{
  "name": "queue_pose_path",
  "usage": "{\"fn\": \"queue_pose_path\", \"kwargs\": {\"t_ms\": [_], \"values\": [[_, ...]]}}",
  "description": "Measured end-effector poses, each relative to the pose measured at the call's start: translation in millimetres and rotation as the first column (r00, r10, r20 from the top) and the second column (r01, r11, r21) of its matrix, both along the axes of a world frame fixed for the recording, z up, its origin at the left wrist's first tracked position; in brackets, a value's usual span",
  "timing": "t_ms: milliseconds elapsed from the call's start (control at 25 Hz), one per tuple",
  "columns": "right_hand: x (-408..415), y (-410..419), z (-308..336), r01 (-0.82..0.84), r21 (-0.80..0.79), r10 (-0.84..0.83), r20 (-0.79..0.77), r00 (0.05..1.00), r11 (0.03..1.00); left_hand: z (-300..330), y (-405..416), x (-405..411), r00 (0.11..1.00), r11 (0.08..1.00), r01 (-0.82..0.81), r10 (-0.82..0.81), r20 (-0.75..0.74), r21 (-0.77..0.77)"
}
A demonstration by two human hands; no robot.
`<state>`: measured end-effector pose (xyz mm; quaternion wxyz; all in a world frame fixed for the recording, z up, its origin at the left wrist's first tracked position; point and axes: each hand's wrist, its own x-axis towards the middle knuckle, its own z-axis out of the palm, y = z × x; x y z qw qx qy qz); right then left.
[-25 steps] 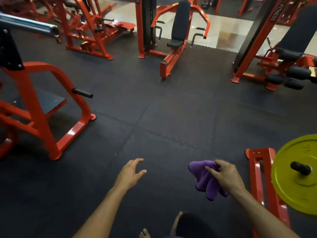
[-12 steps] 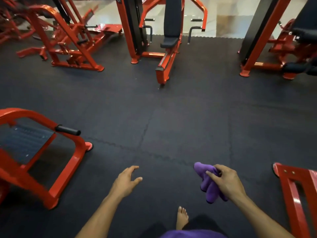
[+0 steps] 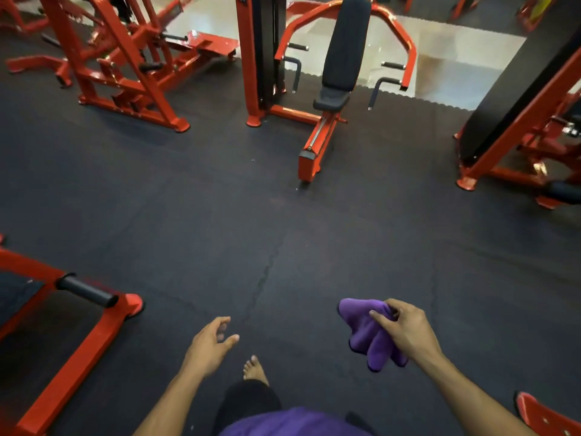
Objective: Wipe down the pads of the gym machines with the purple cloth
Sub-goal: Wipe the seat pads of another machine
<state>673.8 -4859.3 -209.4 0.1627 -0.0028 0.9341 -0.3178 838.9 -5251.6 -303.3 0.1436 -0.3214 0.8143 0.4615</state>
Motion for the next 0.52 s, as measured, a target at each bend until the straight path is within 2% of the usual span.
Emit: {"fn": "queue_pose_path", "kwargs": {"t_ms": [200,400,520], "values": [[-115,-58,38,0.095,-0.043,-0.097,-0.042,0.994,0.995,23,-74,-153,0.992,0.994,0.109,-0.11,-0.058,-0.032],[-217,-86,15,0.183,-0.078,-0.182,0.017,0.983,0.98,31,-111,-305,0.98,0.986,0.162,-0.166,-0.105,-0.044],[-305,-108,-4,0.22,-0.112,-0.217,0.04,0.975,0.969,20,-117,-392,0.98,0.982,0.183,-0.185,-0.073,-0.04]]}}
